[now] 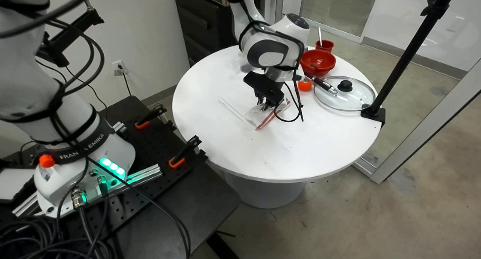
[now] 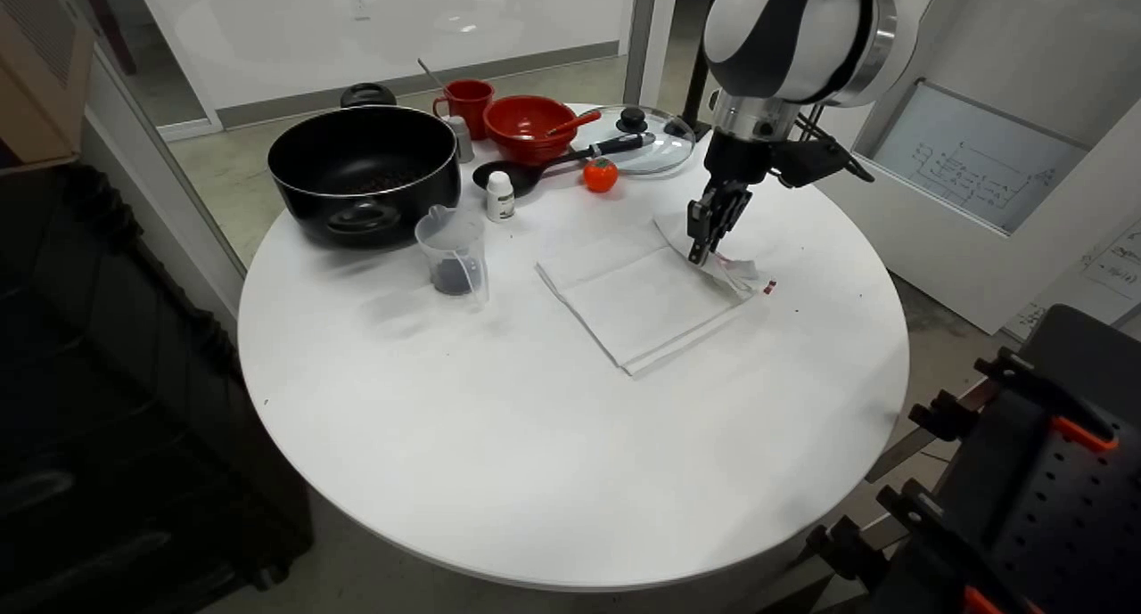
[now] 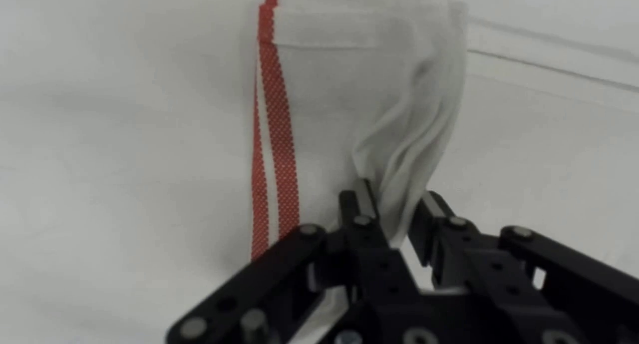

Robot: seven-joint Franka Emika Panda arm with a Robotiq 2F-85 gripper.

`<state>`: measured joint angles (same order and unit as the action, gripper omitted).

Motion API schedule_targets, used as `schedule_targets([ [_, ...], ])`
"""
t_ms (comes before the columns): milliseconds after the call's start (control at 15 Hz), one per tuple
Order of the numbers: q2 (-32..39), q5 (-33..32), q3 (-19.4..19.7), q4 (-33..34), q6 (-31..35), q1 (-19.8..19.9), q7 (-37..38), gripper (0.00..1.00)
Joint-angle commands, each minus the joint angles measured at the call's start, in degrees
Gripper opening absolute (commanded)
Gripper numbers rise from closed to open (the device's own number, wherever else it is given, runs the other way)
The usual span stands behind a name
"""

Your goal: Fold the towel

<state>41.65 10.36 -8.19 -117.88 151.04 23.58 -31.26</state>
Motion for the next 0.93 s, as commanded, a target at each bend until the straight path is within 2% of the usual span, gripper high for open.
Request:
schedule_targets([
  [0,-2.6,-0.34,-0.46,-3.0,1.14,0.51,-0.81,0.57],
  [400,-3.12,0.11,-0.76,-4.16,2.35,1.64,-1.63,0.98],
  [667,-2.04,2.1,-2.28,-2.28,-0.58,5.35,-3.81,1.0],
  [867,-1.12,2.94,-1.62,-0.34,-2.75,7.31,-4.2,1.0],
])
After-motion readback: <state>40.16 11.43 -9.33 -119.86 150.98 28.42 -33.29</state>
